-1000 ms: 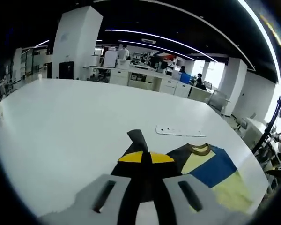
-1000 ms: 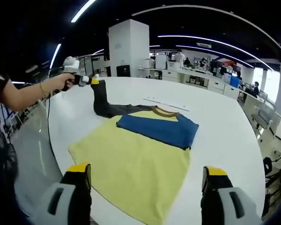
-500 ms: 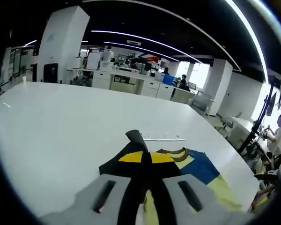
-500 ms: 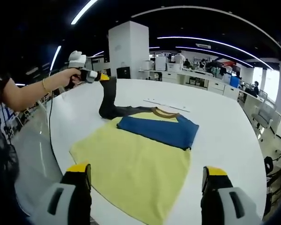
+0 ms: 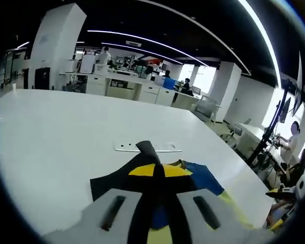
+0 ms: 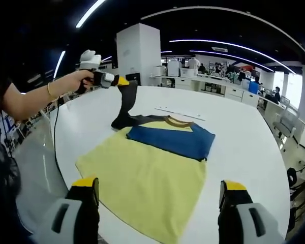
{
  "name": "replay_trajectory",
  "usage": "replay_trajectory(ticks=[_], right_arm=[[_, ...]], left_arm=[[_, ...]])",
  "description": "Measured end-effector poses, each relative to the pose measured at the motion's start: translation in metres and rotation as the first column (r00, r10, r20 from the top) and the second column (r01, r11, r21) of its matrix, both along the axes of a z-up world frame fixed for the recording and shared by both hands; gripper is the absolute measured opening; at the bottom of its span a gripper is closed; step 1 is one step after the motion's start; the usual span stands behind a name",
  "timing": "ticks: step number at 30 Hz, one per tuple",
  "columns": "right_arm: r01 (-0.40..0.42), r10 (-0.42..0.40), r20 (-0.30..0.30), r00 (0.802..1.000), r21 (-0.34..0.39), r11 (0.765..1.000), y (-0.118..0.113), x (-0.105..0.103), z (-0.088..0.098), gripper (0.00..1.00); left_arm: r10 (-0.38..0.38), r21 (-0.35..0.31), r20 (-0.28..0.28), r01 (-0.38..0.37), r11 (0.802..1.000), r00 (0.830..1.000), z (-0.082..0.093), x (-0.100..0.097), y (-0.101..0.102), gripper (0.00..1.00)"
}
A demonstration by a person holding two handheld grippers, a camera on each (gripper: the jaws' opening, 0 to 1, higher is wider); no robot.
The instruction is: Fold the garment on the visible template until the final outline fits inside the template.
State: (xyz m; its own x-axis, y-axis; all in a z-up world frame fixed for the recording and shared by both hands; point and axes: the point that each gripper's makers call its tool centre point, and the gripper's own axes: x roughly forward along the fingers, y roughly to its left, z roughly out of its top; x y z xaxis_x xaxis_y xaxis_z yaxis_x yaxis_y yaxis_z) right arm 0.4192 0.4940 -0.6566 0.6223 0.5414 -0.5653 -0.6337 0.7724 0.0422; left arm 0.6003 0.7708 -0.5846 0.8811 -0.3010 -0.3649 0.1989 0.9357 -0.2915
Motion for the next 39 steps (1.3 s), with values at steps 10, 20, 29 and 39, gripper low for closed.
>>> replay_trajectory(ticks=[10,20,29,39], right_arm=[[-0.003,0.003,-0.019,1.0,0.006,1.0,0.003,-0.005,-0.006,0.99],[-0.004,0.004,-0.031,1.0,0.007,1.0,0.005,-0.005,-0.009,0.99],[0.002,-0.002,-0.037,0.999,0.001,1.0,0.002,-0.004,-0.011,0.99],[0.005,-0.005,-0.052,0.999,-0.007,1.0,-0.001,-0.004,-0.017,0.99]], left_arm=[[-0.083,0.0,-0.004,0.083,0.997,0.997,0.0,0.007,-0.04,0.0],[-0.158,-0.013,-0.018,0.157,0.987,0.987,-0.006,0.016,-0.079,0.0],[-0.222,-0.027,-0.031,0.221,0.975,0.975,-0.014,0.022,-0.117,0.0],[-0.292,-0.048,-0.068,0.289,0.956,0.954,-0.032,0.026,-0.163,0.0]])
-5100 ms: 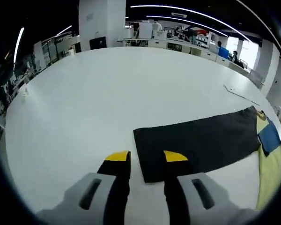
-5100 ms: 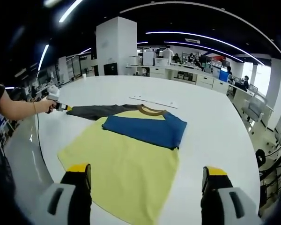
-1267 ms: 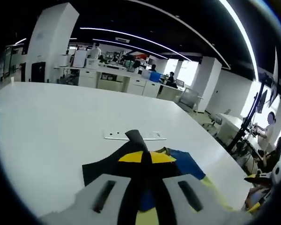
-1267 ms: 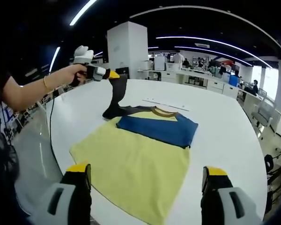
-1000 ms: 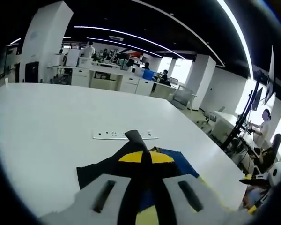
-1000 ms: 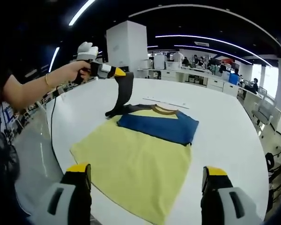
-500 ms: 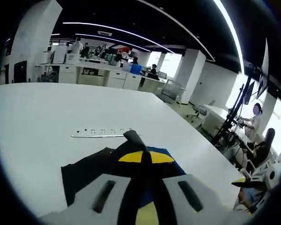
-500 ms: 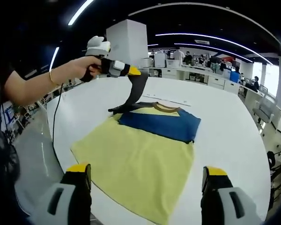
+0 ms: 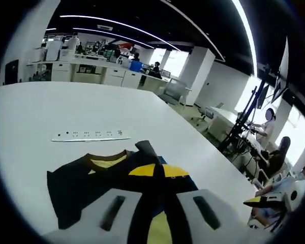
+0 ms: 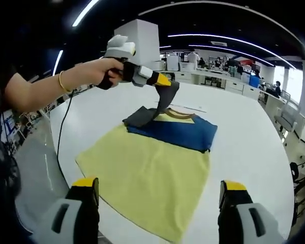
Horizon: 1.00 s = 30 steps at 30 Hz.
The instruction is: Fold the garment on the visible template until the final outline fits inside the template.
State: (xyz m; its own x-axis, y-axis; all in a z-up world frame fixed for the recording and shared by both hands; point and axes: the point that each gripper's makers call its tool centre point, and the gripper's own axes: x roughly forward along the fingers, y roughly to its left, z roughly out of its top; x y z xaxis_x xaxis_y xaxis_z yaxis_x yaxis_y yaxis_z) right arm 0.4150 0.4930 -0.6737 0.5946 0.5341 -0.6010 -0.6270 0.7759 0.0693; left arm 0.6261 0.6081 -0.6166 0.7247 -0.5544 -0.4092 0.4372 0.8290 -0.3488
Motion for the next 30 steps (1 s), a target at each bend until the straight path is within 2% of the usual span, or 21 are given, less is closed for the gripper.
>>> replay_trajectory(ticks=[11,14,24,28,30], right_arm=[[0.021,-0.021,-0.013,1.0,-0.001,1.0,-0.007,0.0,-0.006,0.99],[0.024,-0.024,-0.015,1.0,-0.001,1.0,-0.007,-0.001,-0.007,0.99],[0.039,-0.039,-0.026,0.999,0.0,0.999,-0.011,-0.001,-0.013,0.99],[0.041,-0.041,-0.032,0.999,0.005,0.999,-0.012,-0.001,-0.016,0.99],[0.042,-0.042,-0.036,0.998,0.004,0.999,-0.013,-0.001,-0.017,0.99]], left_arm=[[-0.077,0.007,0.004,0.077,0.997,0.997,-0.01,-0.004,-0.038,0.0],[-0.098,0.032,-0.012,0.099,0.995,0.995,-0.022,-0.008,-0.047,0.0],[-0.151,0.051,-0.057,0.154,0.987,0.987,-0.053,-0.017,-0.068,0.0],[-0.163,0.111,-0.072,0.17,0.979,0.984,-0.068,-0.019,-0.073,0.0],[-0.17,0.095,-0.086,0.178,0.979,0.982,-0.073,-0.02,-0.077,0.0]])
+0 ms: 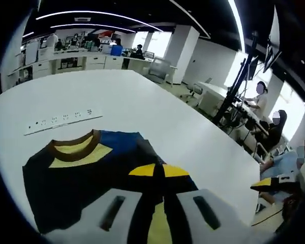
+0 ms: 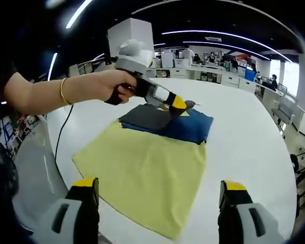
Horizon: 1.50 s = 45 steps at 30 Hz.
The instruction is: Fold the garment on the visible template until the final outline fits inside the template.
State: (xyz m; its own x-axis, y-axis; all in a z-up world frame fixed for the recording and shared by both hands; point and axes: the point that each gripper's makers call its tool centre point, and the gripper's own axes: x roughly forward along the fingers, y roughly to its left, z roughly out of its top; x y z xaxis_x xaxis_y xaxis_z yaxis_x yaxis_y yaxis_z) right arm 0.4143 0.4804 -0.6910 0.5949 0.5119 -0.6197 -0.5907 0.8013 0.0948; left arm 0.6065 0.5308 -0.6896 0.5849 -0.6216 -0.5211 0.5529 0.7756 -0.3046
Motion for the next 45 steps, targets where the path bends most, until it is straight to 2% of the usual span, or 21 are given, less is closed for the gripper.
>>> replay_trajectory(ticks=[7,12,13,17,19,23,28,32,34,38,43,45], right_arm=[[0.01,-0.01,0.001,1.0,0.008,1.0,-0.002,0.002,-0.001,0.99],[0.033,-0.033,0.006,0.999,0.014,0.999,-0.007,0.006,-0.003,0.99],[0.035,-0.035,0.006,0.999,0.015,0.999,-0.008,0.006,-0.003,0.99],[0.043,-0.044,0.01,0.999,0.019,0.999,-0.01,0.008,-0.002,0.99],[0.045,-0.045,0.009,0.999,0.018,0.999,-0.011,0.009,-0.002,0.99],[0.04,-0.04,0.012,0.999,0.02,0.999,-0.009,0.012,-0.001,0.99],[0.022,-0.023,0.016,1.0,0.021,1.0,-0.004,0.016,0.001,0.99],[0.008,-0.008,0.018,1.0,0.021,1.0,0.002,0.019,0.003,1.0],[0.002,-0.003,0.018,1.0,0.021,1.0,0.004,0.021,0.004,1.0],[-0.01,0.01,0.021,1.0,0.025,1.0,0.009,0.022,0.006,1.0],[-0.031,0.031,0.018,0.999,0.015,0.999,0.014,0.023,0.007,1.0],[-0.029,0.028,0.019,0.999,0.017,0.999,0.015,0.024,0.008,1.0]], left_arm=[[-0.014,-0.014,-0.03,0.013,1.0,0.999,-0.018,-0.002,-0.013,0.01],[-0.029,-0.014,-0.029,0.029,0.999,0.999,-0.031,-0.001,-0.021,0.02],[-0.044,-0.005,-0.016,0.044,0.999,0.999,-0.031,-0.002,-0.023,0.03],[-0.07,0.0,0.018,0.07,0.998,0.997,-0.031,-0.006,-0.026,0.25],[-0.08,0.009,0.029,0.079,0.997,0.996,-0.031,-0.007,-0.024,0.29],[-0.086,0.057,0.076,0.082,0.995,0.993,-0.027,-0.005,-0.013,0.44],[-0.065,0.069,0.102,0.059,0.996,0.993,-0.019,-0.003,0.002,0.63],[-0.016,0.065,0.105,0.009,0.998,0.994,-0.01,0.0,0.021,0.79],[-0.008,0.091,0.13,-0.004,0.996,0.992,-0.005,0.0,0.032,0.85],[0.009,0.095,0.149,-0.023,0.995,0.989,0.005,-0.002,0.051,0.97],[0.006,0.135,0.178,-0.031,0.99,0.984,0.015,-0.014,0.081,0.99],[0.014,0.13,0.181,-0.038,0.991,0.983,0.02,-0.021,0.092,0.99]])
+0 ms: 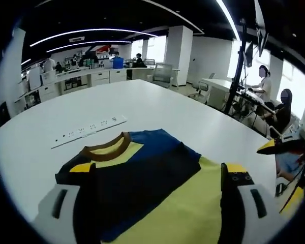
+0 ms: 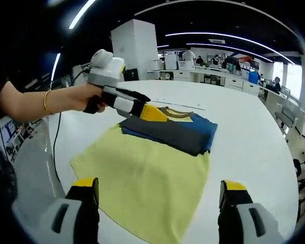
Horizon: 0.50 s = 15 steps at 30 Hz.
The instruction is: Fold the garment on the visible template until the final outline fits inside the template.
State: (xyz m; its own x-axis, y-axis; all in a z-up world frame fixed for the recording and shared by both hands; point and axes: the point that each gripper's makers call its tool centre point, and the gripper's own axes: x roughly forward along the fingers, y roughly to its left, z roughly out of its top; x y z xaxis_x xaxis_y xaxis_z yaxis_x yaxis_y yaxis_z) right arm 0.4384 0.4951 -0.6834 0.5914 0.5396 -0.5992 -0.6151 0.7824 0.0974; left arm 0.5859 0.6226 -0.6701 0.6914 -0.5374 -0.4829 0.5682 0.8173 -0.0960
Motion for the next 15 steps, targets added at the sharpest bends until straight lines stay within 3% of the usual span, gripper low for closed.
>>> replay_trajectory(ticks=[15], right_arm=[[0.006,-0.007,-0.056,0.998,-0.026,1.0,-0.006,-0.012,-0.014,1.0]], left_arm=[[0.036,-0.01,-0.013,-0.036,0.999,0.999,0.01,-0.05,0.055,0.99]])
